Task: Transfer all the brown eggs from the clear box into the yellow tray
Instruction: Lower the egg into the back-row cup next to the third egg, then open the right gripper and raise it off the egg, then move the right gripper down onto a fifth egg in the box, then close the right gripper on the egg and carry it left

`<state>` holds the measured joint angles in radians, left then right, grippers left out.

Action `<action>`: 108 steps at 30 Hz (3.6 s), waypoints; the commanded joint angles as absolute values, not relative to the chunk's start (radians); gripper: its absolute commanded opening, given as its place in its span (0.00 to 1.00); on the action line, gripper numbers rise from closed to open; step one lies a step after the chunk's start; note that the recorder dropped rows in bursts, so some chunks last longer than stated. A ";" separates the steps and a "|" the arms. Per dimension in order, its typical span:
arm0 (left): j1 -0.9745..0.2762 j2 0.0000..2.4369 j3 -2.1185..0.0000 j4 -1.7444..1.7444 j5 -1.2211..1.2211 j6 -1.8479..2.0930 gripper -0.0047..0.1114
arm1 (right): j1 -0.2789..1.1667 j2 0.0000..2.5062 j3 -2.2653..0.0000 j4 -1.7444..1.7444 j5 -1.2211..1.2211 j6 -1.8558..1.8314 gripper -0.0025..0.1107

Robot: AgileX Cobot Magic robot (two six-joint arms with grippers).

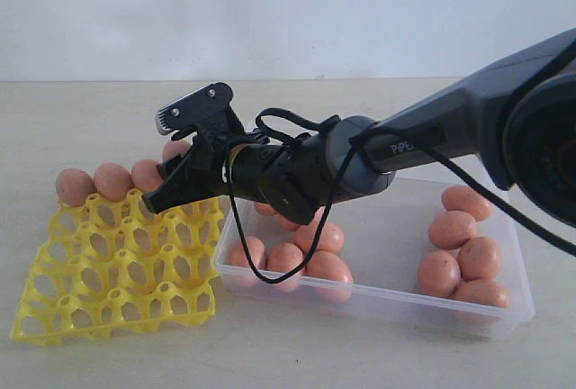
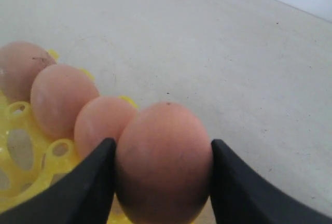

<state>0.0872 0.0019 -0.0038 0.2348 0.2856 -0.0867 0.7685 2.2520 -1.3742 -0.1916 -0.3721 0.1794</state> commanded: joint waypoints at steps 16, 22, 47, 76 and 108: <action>0.089 0.000 0.000 0.233 0.283 -0.089 0.23 | 0.766 2.245 -1.386 -0.192 -0.379 0.155 0.02; 0.089 0.000 0.000 0.233 0.283 -0.089 0.23 | 0.766 2.245 -1.386 -0.199 -0.364 0.154 0.14; 0.089 0.000 0.000 0.233 0.283 -0.089 0.23 | 0.737 1.977 -1.275 -0.229 -0.246 0.149 0.54; 0.089 0.000 0.000 0.233 0.283 -0.089 0.23 | 0.717 1.749 -1.126 -0.262 0.606 -0.189 0.53; 0.089 0.000 0.000 0.233 0.283 -0.089 0.23 | 0.717 1.857 -1.128 -0.172 0.507 -0.323 0.03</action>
